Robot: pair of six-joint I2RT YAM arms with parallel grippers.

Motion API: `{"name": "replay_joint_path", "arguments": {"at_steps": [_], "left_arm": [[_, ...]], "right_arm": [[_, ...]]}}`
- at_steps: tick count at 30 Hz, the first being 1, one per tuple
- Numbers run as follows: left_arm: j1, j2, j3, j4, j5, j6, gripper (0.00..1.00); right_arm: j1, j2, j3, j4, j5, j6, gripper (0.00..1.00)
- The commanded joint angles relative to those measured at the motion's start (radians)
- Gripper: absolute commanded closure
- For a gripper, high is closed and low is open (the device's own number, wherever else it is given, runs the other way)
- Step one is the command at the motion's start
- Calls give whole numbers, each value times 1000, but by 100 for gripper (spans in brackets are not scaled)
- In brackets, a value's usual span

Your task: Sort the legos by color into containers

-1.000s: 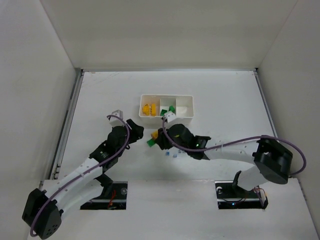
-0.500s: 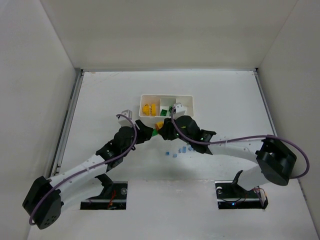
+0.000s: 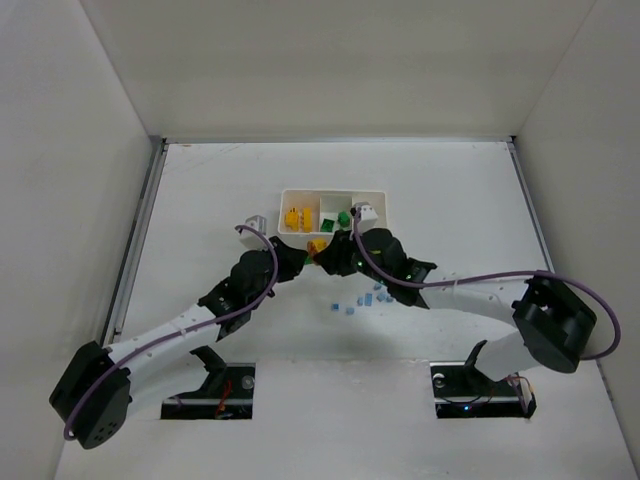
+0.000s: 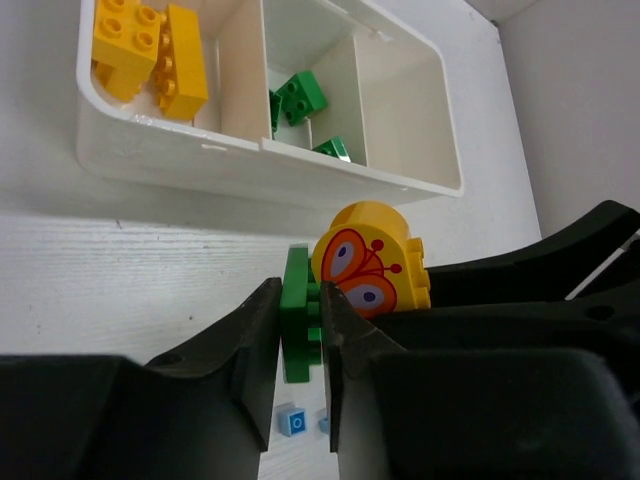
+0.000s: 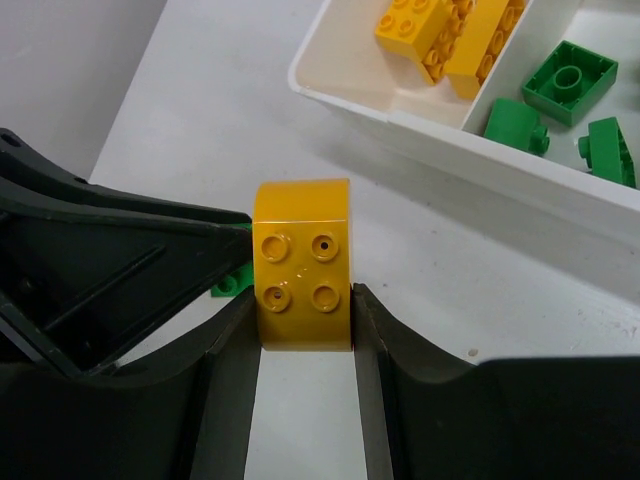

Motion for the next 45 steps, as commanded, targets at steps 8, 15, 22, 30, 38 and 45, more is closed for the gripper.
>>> {"name": "replay_joint_path", "arguments": {"at_steps": [8, 15, 22, 30, 38, 45], "left_arm": [[35, -52, -21, 65, 5, -3, 93], [65, -136, -33, -1, 10, -3, 93], [104, -233, -45, -87, 10, -3, 92], [114, -218, -9, -82, 10, 10, 92], [97, -26, 106, 76, 28, 43, 91], [94, 285, 289, 226, 30, 105, 90]], "right_arm": [[-110, -96, -69, 185, -130, 114, 65], [-137, -22, 34, 140, -103, 80, 65], [-138, 179, 250, 104, -74, 69, 60], [-181, 227, 312, 104, -75, 111, 36], [-209, -35, 32, 156, -2, 112, 61], [-222, -296, -185, 136, 31, 103, 63]]}}
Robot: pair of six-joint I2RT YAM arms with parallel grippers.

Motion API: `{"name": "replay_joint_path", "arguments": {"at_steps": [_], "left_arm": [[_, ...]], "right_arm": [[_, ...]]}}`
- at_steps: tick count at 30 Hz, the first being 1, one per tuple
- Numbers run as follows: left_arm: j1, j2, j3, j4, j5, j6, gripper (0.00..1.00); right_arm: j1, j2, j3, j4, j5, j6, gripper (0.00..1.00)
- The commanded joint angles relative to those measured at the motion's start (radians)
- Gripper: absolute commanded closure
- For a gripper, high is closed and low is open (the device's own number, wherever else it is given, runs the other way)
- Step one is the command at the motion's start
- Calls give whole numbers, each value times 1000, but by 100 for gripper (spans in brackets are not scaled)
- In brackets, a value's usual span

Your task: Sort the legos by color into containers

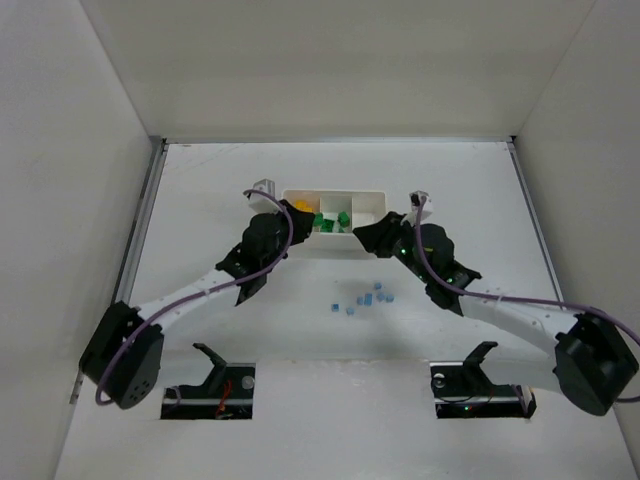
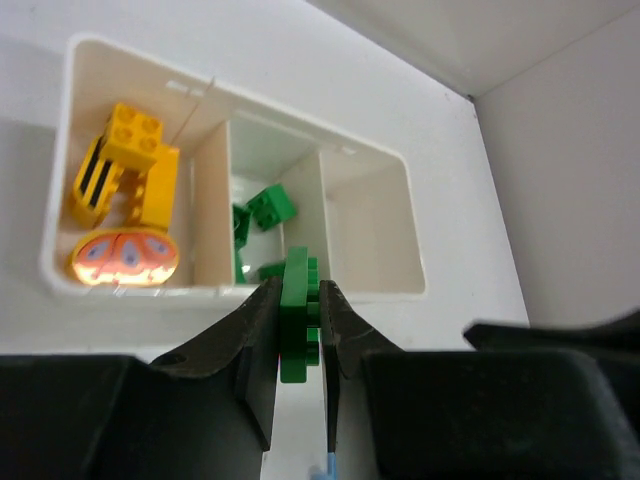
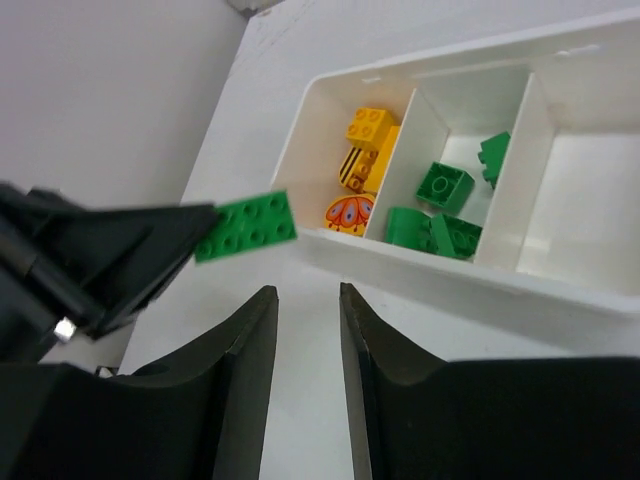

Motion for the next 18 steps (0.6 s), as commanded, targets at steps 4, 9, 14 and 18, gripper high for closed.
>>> {"name": "replay_joint_path", "arguments": {"at_steps": [4, 9, 14, 18], "left_arm": [[-2, 262, 212, 167, -1, 86, 90], [1, 427, 333, 169, -35, 123, 81], [-18, 494, 404, 160, -29, 140, 58], [-34, 433, 377, 160, -41, 169, 51]], "right_arm": [[-2, -178, -107, 3, 34, -21, 61], [1, -247, -139, -58, 56, -50, 60], [53, -252, -162, -104, 67, -73, 61], [90, -249, -165, -191, 142, -76, 68]]}}
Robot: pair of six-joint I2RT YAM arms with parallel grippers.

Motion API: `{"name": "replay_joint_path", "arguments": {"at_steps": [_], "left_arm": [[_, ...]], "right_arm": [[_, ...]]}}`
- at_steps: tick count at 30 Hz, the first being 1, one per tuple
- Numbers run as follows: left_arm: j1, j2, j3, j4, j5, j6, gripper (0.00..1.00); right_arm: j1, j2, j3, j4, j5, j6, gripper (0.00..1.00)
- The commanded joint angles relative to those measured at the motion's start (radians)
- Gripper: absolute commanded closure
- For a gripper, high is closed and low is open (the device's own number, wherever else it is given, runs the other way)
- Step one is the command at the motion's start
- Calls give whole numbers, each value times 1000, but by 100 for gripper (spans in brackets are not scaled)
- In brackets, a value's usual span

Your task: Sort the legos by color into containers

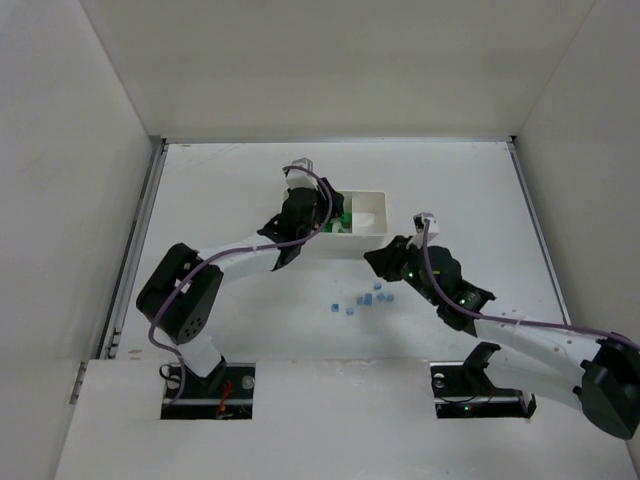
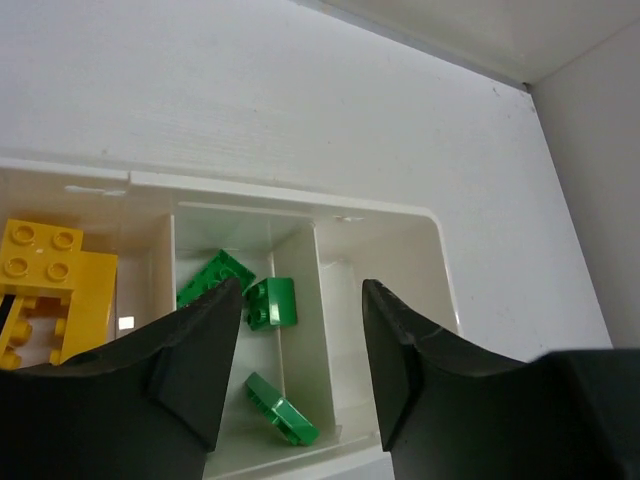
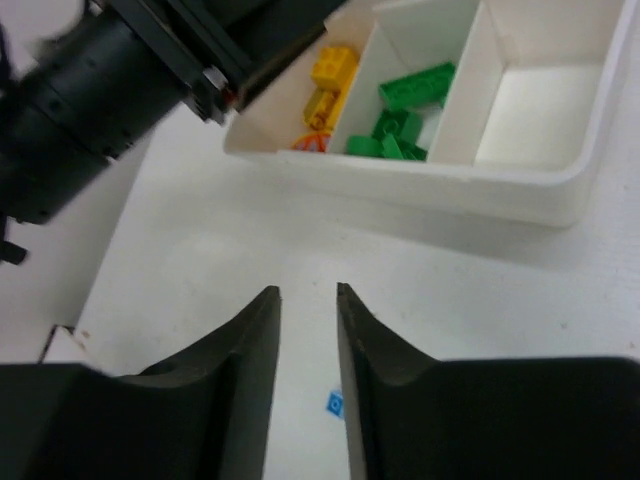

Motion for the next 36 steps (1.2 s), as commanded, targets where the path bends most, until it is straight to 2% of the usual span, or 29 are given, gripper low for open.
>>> {"name": "replay_joint_path", "arguments": {"at_steps": [1, 3, 6, 7, 9, 10, 15, 18, 26, 31, 36], "left_arm": [[-19, -105, 2, 48, -22, 46, 51], [-37, -177, -58, 47, -29, 60, 55], [-87, -292, -178, 28, -45, 86, 61], [-112, -328, -218, 10, -55, 94, 63], [-161, -394, -288, -47, -88, 92, 65], [-189, -421, -320, -80, -106, 89, 66], [-337, -458, -405, -228, -198, 36, 65], [-408, -433, -436, -242, -232, 3, 62], [-502, -375, -459, -236, -246, -47, 59], [-525, -366, -470, -234, -255, -52, 57], [-545, -335, -460, -240, -255, -49, 54]], "right_arm": [[29, -6, 0, -95, 97, -19, 73], [35, 0, 7, -172, 152, -9, 82], [35, 11, 23, -285, 230, 22, 84], [34, 15, 32, -329, 252, 34, 81], [35, 35, 49, -379, 270, 45, 65], [35, 52, 58, -393, 270, 45, 61], [47, 179, 93, -411, 237, 44, 51], [60, 221, 105, -391, 217, 42, 47], [60, 336, 164, -408, 209, 25, 52], [60, 416, 187, -408, 210, 30, 52], [61, 451, 200, -419, 229, 34, 57]]}}
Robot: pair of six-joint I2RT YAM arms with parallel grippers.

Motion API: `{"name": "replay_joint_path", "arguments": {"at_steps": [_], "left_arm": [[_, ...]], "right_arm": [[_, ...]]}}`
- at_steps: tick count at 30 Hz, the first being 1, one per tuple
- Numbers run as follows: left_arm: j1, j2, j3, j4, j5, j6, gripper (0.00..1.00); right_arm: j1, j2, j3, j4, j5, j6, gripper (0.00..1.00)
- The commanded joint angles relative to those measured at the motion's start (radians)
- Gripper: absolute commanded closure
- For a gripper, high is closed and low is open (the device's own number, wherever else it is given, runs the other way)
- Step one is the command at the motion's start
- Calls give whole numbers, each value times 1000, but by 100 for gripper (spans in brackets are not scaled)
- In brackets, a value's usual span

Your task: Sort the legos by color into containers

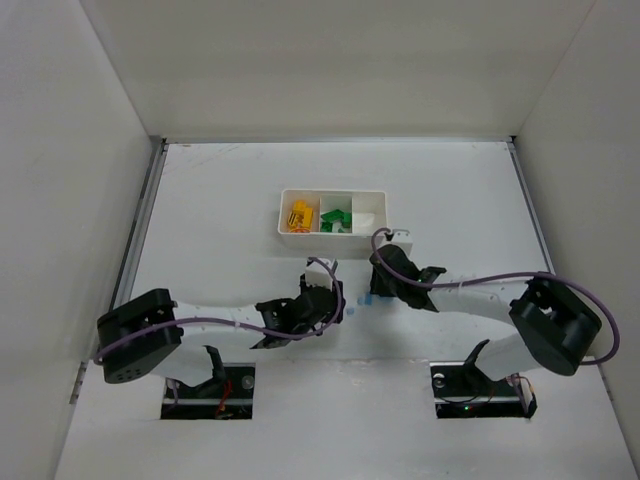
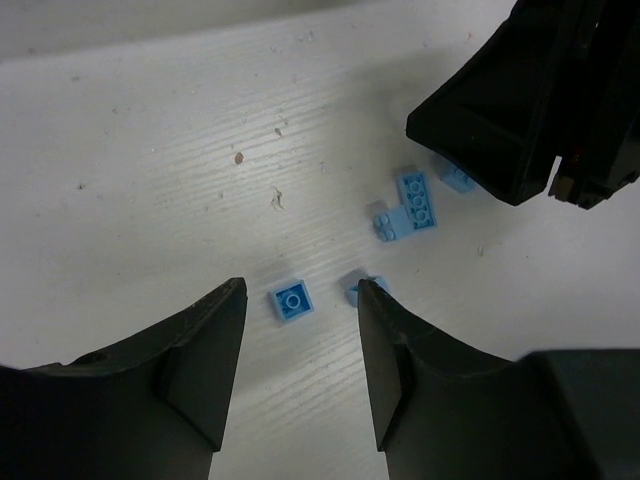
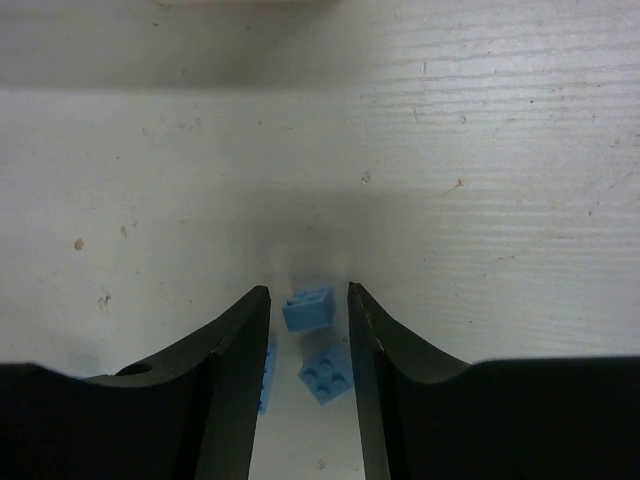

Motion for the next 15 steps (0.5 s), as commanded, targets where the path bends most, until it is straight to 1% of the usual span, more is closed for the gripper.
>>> {"name": "replay_joint_path", "arguments": {"at_steps": [1, 4, 7, 12, 15], "left_arm": [[-17, 18, 2, 4, -22, -5, 54], [-26, 36, 11, -6, -22, -2, 53], [-31, 59, 23, -19, -22, 1, 52], [-37, 84, 37, -34, -30, 2, 52], [-41, 93, 45, -34, -37, 2, 52]], "right_arm": [[11, 7, 48, -14, 22, -3, 57], [21, 15, 54, -29, 31, -3, 57], [25, 24, 52, -33, 36, 0, 63], [34, 23, 49, -46, 39, 1, 63], [34, 12, 43, -46, 40, -3, 74]]}}
